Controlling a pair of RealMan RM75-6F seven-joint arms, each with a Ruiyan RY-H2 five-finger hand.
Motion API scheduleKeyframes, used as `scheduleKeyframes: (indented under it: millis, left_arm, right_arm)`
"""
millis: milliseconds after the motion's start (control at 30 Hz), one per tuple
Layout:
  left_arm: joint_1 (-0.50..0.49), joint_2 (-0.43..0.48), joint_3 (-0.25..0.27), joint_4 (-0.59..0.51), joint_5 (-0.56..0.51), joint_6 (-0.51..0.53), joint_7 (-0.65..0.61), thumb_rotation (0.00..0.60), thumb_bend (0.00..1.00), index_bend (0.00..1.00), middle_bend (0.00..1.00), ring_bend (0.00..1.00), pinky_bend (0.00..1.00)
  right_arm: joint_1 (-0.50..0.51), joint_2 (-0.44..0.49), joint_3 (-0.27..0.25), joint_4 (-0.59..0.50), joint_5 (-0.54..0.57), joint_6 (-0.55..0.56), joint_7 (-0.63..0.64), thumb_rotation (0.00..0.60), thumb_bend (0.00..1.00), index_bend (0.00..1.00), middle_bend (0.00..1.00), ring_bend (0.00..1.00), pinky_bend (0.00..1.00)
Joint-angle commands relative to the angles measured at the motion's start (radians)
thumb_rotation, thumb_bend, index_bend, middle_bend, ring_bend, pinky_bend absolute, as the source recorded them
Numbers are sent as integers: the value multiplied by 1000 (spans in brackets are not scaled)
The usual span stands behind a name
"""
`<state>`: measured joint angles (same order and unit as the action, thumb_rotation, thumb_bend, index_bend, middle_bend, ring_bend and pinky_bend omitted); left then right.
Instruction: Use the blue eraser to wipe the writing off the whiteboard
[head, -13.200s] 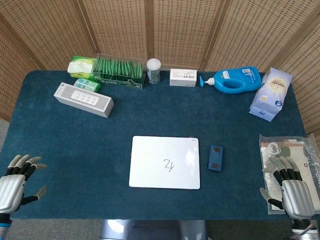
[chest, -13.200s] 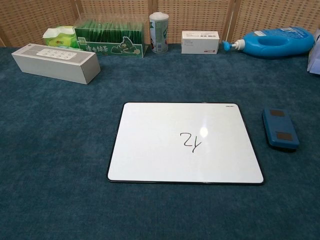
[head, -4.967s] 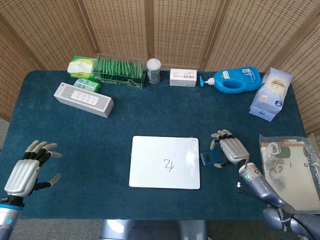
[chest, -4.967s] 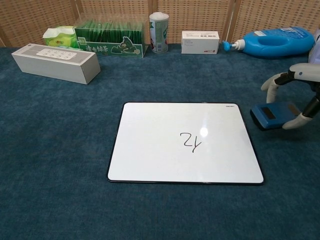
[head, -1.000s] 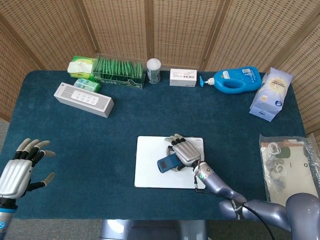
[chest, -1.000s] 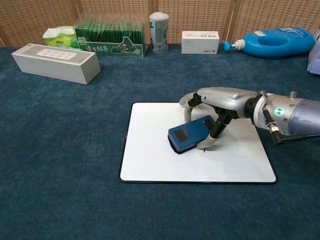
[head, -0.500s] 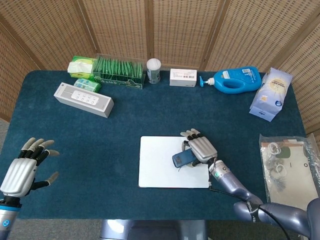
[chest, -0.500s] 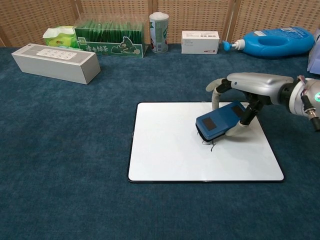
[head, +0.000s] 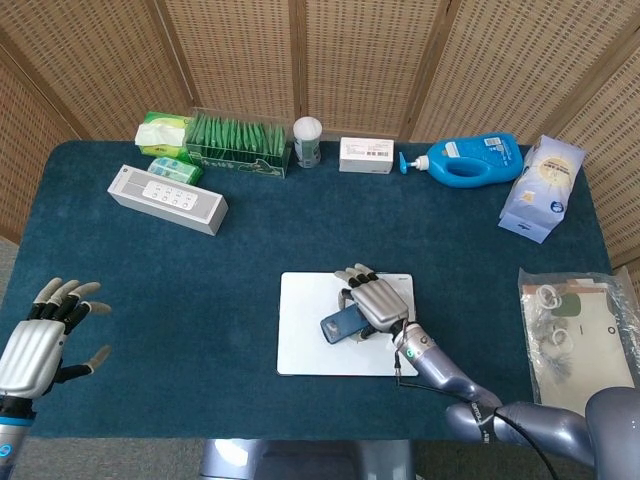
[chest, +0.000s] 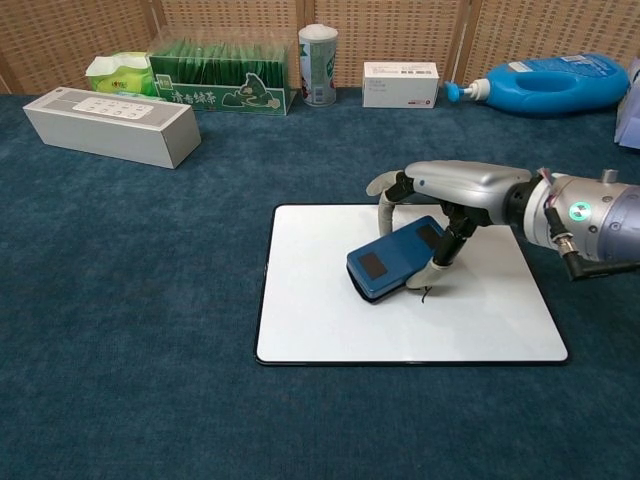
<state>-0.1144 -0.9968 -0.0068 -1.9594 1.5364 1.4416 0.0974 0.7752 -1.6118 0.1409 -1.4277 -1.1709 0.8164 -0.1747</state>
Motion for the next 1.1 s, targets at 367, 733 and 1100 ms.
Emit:
scheduleKeyframes:
  millis: [367, 733, 1100]
  left_arm:
    - [1, 2, 1, -4, 9, 5, 3, 600, 332, 345, 192, 125, 0]
    - [-5, -3, 1, -6, 20, -2, 3, 600, 333, 346, 192, 125, 0]
    - [-4, -10, 3, 13, 20, -2, -17, 600, 333, 345, 191, 124, 0]
  right_arm:
    - [-20, 16, -21, 1, -7, 9, 9, 600, 126, 652, 74, 0, 0]
    - [-75, 114, -41, -43, 15, 48, 5, 600, 127, 651, 75, 0, 0]
    - [-53, 139, -20, -116, 49, 32, -42, 600, 126, 652, 77, 0, 0]
